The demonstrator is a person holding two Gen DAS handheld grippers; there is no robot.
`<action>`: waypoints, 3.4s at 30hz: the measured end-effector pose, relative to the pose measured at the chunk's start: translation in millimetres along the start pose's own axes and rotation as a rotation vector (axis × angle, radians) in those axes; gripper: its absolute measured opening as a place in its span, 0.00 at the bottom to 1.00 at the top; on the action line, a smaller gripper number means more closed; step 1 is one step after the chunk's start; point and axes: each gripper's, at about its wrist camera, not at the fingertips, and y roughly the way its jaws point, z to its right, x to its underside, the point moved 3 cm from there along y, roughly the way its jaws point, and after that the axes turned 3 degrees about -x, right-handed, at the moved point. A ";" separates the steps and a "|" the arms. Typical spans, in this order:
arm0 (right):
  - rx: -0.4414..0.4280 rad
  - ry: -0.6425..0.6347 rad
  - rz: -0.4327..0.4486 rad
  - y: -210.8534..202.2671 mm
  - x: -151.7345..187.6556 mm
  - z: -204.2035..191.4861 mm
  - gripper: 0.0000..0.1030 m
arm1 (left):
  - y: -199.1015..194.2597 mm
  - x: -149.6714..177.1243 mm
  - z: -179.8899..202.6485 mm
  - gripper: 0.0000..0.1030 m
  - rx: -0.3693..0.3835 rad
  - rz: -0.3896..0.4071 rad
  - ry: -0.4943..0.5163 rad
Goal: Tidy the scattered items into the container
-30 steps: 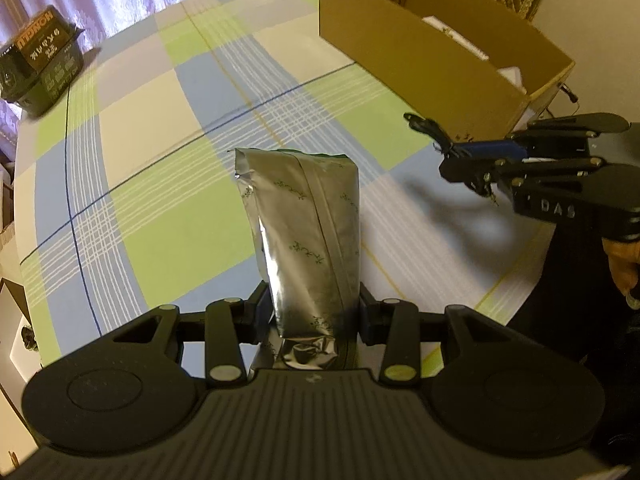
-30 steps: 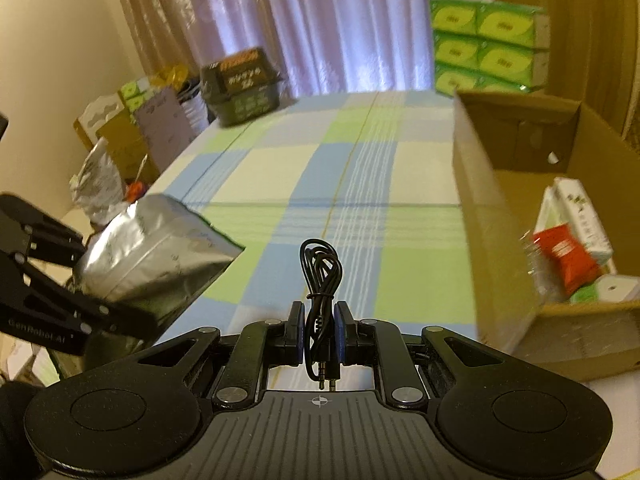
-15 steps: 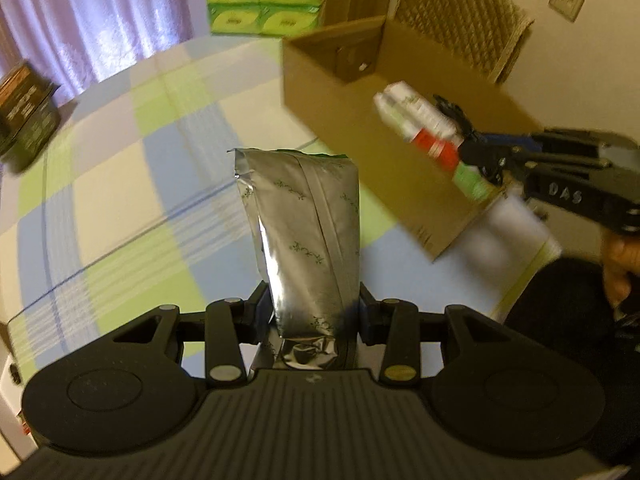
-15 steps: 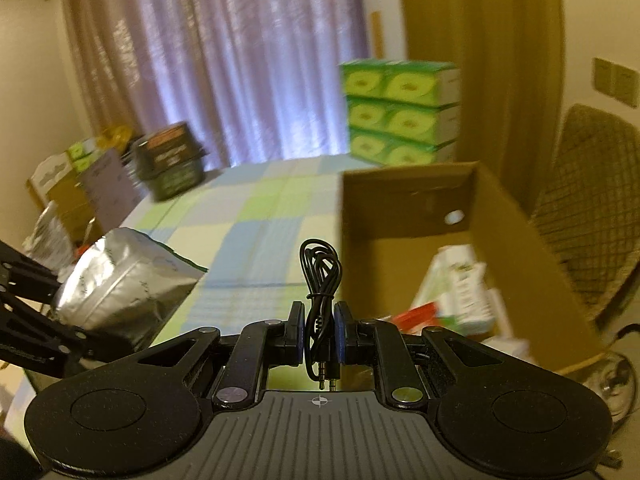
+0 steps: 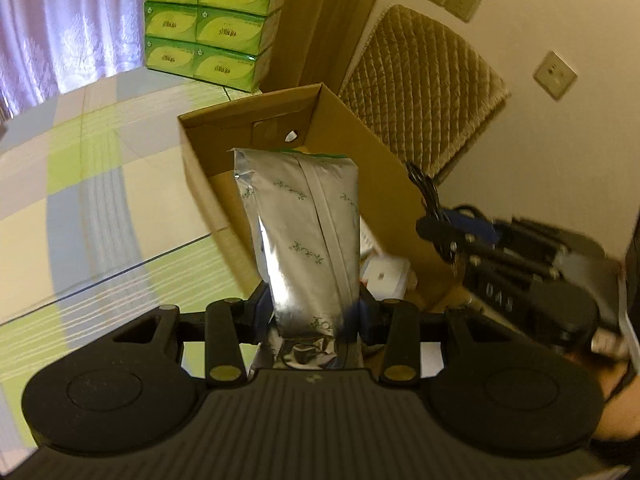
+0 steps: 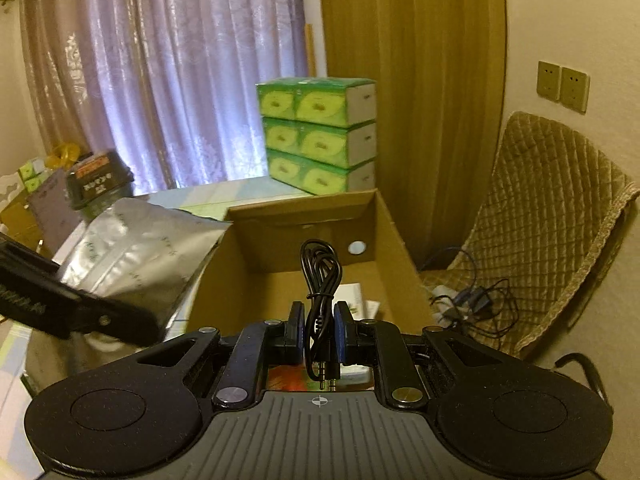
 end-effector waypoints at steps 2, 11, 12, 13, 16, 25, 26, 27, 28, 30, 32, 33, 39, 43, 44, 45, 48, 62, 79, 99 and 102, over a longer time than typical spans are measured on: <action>0.002 -0.003 -0.006 5.8 -1.2 6.9 0.16 | 13.8 -8.6 2.8 0.35 0.009 -0.007 -0.034; 0.003 -0.024 -0.041 37.0 -0.5 25.3 0.17 | 64.4 -37.1 5.5 0.35 0.011 -0.012 -0.134; 0.003 -0.027 -0.044 40.4 -0.1 26.7 0.17 | 68.8 -38.6 4.7 0.35 0.008 -0.012 -0.143; 0.003 -0.028 -0.048 43.7 0.2 28.2 0.17 | 72.1 -39.6 4.0 0.35 0.005 -0.010 -0.150; 0.004 -0.031 -0.057 52.1 0.8 31.6 0.17 | 82.3 -40.4 1.3 0.35 -0.006 -0.005 -0.168; 0.007 -0.037 -0.077 69.9 -0.2 36.4 0.17 | 93.1 -39.9 -6.1 0.46 -0.053 0.036 -0.180; 0.006 -0.039 -0.079 70.5 -0.1 36.1 0.17 | 91.3 -40.0 -7.0 0.46 -0.062 0.046 -0.169; 0.006 -0.041 -0.080 71.0 -0.1 35.6 0.17 | 89.6 -39.7 -8.6 0.46 -0.068 0.053 -0.163; 0.005 -0.042 -0.081 71.4 0.2 35.0 0.17 | 88.7 -39.0 -10.6 0.46 -0.070 0.054 -0.162; 0.003 -0.044 -0.084 72.6 0.5 33.4 0.17 | 86.8 -37.5 -14.8 0.46 -0.077 0.058 -0.167; 0.000 -0.045 -0.085 72.8 1.0 32.0 0.17 | 83.7 -34.7 -18.4 0.46 -0.080 0.062 -0.166; -0.001 -0.046 -0.087 72.9 1.3 31.6 0.17 | 81.8 -32.7 -20.5 0.46 -0.080 0.066 -0.168; -0.003 -0.041 -0.101 73.4 5.5 30.2 0.17 | 68.8 -22.0 -30.2 0.49 -0.093 0.089 -0.159; -0.008 -0.042 -0.106 73.3 7.2 27.8 0.17 | 64.2 -18.2 -30.5 0.50 -0.109 0.094 -0.133; -0.009 -0.043 -0.106 73.3 7.1 26.9 0.17 | 63.1 -17.5 -29.9 0.50 -0.115 0.097 -0.123; -0.011 -0.043 -0.105 73.1 6.7 26.1 0.17 | 62.0 -16.7 -29.3 0.50 -0.122 0.100 -0.114; -0.036 -0.037 -0.098 72.9 4.7 23.6 0.17 | 59.4 -14.6 -27.0 0.51 -0.133 0.107 -0.091; -0.054 -0.027 -0.076 63.7 3.8 20.5 0.17 | 51.3 -2.5 -31.2 0.55 -0.149 0.111 -0.076; -0.018 0.005 -0.019 -8.9 18.8 24.1 0.18 | -0.3 49.9 -20.9 0.98 -0.156 0.222 -0.098; 0.033 0.002 -0.049 -97.1 46.0 9.1 0.94 | -74.0 113.6 15.6 0.99 -0.218 0.301 -0.145; 0.031 0.012 -0.068 -107.6 50.6 7.3 1.00 | -81.7 117.7 21.6 0.99 -0.249 0.303 -0.136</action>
